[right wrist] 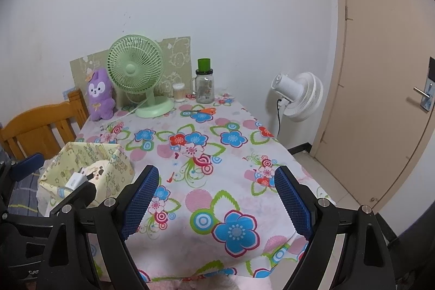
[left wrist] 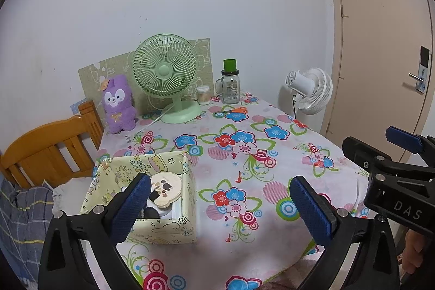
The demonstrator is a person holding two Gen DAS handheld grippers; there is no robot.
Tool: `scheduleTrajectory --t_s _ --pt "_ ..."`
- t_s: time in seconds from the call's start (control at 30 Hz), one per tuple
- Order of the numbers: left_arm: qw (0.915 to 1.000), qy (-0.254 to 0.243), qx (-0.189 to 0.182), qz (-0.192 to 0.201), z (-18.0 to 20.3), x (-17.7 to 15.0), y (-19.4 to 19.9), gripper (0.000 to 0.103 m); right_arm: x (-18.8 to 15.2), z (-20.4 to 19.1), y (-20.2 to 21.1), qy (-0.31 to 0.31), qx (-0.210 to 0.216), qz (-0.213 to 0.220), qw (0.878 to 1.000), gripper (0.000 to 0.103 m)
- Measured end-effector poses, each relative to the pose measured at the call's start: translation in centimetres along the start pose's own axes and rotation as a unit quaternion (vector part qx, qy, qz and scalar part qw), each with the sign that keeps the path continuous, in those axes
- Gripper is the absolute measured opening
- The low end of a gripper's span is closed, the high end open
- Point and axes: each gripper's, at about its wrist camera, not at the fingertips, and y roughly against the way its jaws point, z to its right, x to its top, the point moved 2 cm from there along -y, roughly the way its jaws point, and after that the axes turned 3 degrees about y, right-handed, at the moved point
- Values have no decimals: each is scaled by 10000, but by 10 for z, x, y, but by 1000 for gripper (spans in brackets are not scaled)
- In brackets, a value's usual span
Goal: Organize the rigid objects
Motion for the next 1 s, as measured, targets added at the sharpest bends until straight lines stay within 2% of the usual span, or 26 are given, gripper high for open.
scheduleTrajectory --t_s 1.0 --pt "9999 117 -23 -37 -10 2 -6 103 4 -7 -11 -40 -53 -19 10000 89"
